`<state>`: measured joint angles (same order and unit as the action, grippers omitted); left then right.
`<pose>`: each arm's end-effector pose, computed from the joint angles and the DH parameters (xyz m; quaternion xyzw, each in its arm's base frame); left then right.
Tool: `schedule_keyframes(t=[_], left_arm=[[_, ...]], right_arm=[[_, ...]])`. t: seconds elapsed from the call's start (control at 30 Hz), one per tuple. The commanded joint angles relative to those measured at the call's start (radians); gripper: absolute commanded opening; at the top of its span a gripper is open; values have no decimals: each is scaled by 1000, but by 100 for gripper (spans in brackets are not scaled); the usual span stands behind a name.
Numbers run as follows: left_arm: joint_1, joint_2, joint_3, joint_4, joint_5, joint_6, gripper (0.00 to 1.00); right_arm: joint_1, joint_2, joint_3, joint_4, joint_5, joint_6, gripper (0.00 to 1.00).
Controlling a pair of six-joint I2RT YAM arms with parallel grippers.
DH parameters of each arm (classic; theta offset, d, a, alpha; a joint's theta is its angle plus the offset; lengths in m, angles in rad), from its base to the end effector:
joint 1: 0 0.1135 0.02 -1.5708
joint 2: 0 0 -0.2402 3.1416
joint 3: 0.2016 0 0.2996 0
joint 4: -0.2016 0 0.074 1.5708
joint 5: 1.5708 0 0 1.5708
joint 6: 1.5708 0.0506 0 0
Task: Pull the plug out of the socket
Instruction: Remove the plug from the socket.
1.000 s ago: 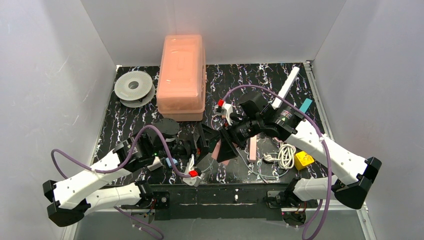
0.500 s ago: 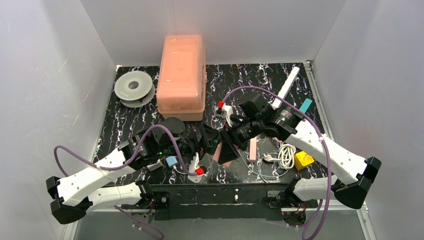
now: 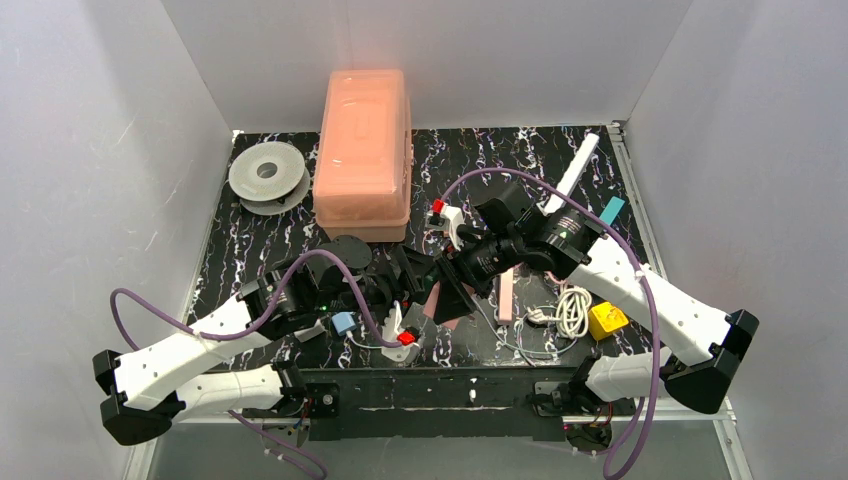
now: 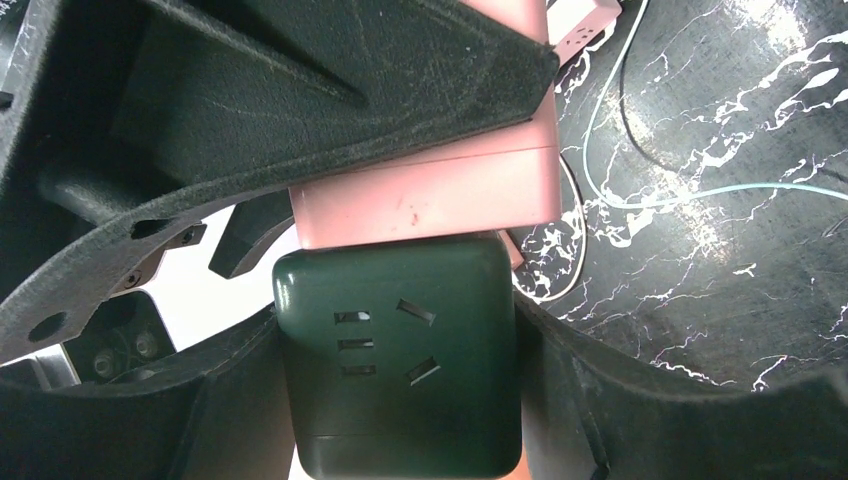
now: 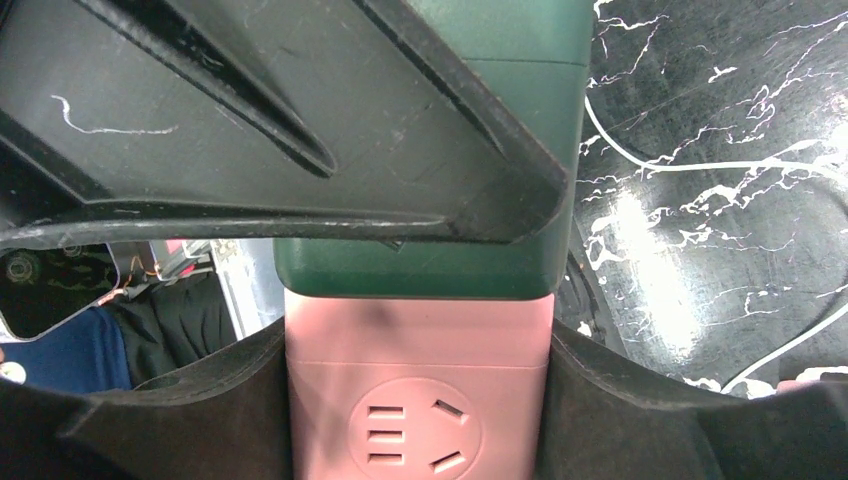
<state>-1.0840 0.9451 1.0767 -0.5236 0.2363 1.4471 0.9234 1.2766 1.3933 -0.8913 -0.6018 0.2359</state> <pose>0.1188 -0.2497 0.3591 0.8070 0.1856 0.0033 0.5606 0.1687 0.2706 0.3562 -0.4049 0.7902 0.4314 0.1601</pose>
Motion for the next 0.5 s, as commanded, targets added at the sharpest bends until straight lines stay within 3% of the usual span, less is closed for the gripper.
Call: schedule_keyframes(t=[0.0,0.47], left_arm=[[-17,-19,-7,3,0,1,0],[-16,-50,-104,-15,-110,99,0]], right_arm=[[0,-39,2,112,24,13,1],[0,-190,-149,153,26,59,1]])
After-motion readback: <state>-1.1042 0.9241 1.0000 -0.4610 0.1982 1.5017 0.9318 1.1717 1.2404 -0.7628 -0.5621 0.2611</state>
